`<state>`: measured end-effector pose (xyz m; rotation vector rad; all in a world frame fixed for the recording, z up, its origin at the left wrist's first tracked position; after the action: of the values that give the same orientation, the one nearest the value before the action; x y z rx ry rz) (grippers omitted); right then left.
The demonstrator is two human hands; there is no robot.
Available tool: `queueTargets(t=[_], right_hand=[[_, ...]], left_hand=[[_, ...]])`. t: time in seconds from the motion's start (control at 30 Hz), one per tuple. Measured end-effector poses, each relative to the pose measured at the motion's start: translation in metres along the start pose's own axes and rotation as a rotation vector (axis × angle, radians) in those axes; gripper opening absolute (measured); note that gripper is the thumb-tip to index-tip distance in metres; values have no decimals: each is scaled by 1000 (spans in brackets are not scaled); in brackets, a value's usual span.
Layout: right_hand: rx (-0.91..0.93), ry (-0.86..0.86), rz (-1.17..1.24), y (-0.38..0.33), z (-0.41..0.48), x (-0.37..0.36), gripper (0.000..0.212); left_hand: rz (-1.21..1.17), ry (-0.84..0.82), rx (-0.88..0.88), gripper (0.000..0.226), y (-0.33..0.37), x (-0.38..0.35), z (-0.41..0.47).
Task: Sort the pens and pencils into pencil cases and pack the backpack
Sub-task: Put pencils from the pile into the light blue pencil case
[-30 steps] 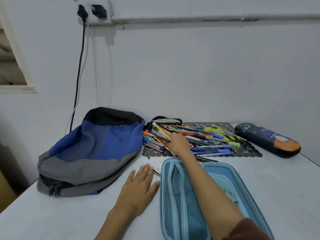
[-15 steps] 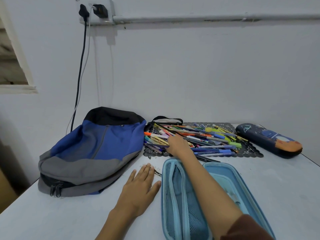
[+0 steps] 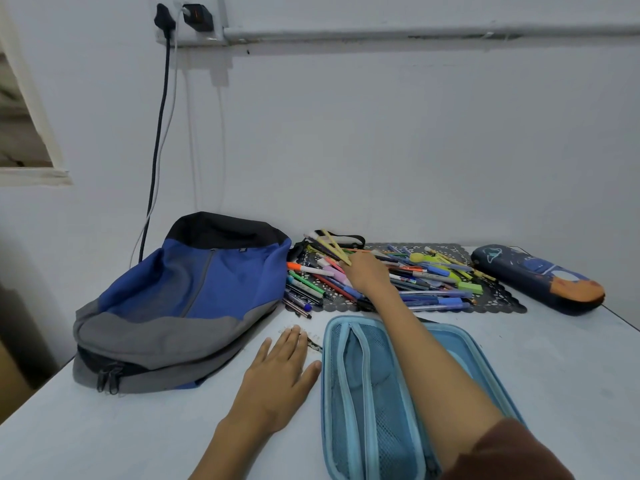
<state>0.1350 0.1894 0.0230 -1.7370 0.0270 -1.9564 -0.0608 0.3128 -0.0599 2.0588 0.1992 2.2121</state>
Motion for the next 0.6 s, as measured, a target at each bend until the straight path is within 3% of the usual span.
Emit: queueTargets(t=[0.1,0.3,0.5,0.6], right_hand=[[32,-29,77,-6,-2,-13,26],[10,16,-167,-5,-10,-29,14],[63,85,-317,-7,-14,-31,25],[104,81,-337,-11,-15,-37,49]], left_hand=[[1,5,2,130,0,0,0],[0,5,2,128,1,0,0],[3,7,-2,128,0,0,0],[4,9,-2,127,1,0,0]])
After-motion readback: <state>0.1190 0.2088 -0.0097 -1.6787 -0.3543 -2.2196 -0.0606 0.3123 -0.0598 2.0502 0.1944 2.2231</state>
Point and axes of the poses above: each hand's wrist, its own z-axis towards the middle knuckle, its own x-axis out of the back of the hand, y = z × x, the point moved 2 cm from there along z, towards the middle knuckle, and after that the axes turned 2 degrees about -y, right-handed, at the moved point
